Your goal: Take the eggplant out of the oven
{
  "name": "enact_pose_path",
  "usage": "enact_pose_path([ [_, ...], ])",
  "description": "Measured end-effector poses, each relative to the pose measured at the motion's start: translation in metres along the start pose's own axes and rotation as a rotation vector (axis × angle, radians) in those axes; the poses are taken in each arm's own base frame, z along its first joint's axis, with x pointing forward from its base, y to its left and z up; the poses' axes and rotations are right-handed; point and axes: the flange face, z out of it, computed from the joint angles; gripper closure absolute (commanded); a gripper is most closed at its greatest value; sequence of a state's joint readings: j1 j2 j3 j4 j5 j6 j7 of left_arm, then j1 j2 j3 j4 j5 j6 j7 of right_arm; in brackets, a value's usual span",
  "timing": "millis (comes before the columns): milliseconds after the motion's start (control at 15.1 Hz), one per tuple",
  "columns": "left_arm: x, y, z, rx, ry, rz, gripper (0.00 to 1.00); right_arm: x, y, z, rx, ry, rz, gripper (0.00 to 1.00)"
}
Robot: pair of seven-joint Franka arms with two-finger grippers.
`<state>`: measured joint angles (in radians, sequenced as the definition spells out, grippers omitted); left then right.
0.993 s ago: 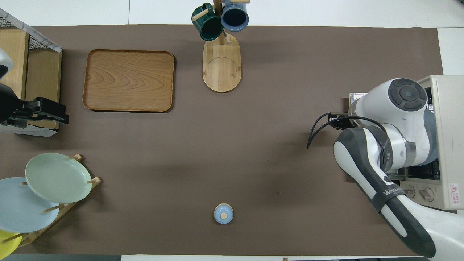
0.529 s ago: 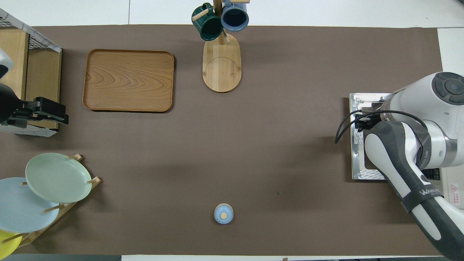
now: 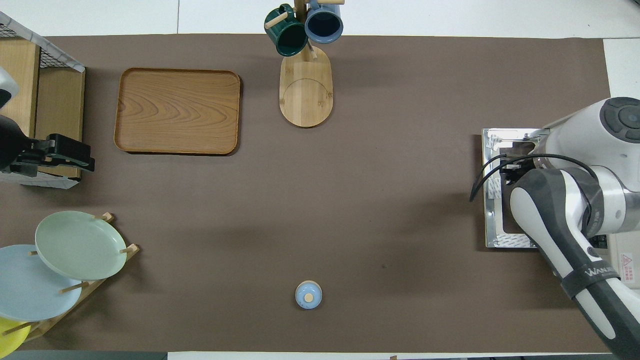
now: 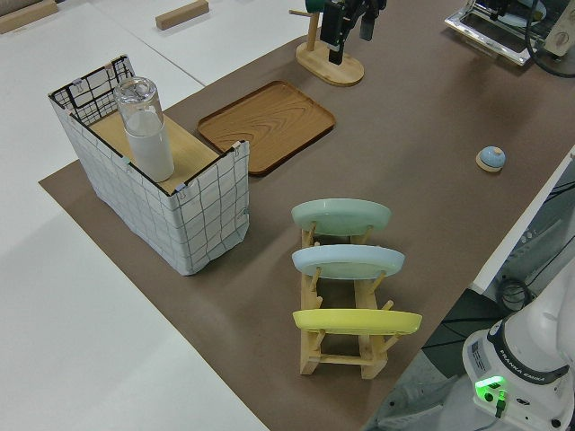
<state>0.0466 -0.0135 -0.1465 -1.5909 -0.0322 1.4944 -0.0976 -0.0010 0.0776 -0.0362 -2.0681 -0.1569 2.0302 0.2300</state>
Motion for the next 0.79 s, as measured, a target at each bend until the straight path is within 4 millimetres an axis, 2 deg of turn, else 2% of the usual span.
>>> enact_pose_path([
  [463, 0.000, 0.000, 0.000, 0.000, 0.000, 0.000, 0.00, 0.002, 0.023, 0.008, 0.004, -0.005, -0.037, 0.64],
  [794, 0.000, 0.000, 0.000, 0.000, 0.000, 0.000, 0.00, 0.000, 0.026, 0.023, 0.015, 0.028, -0.036, 0.70],
])
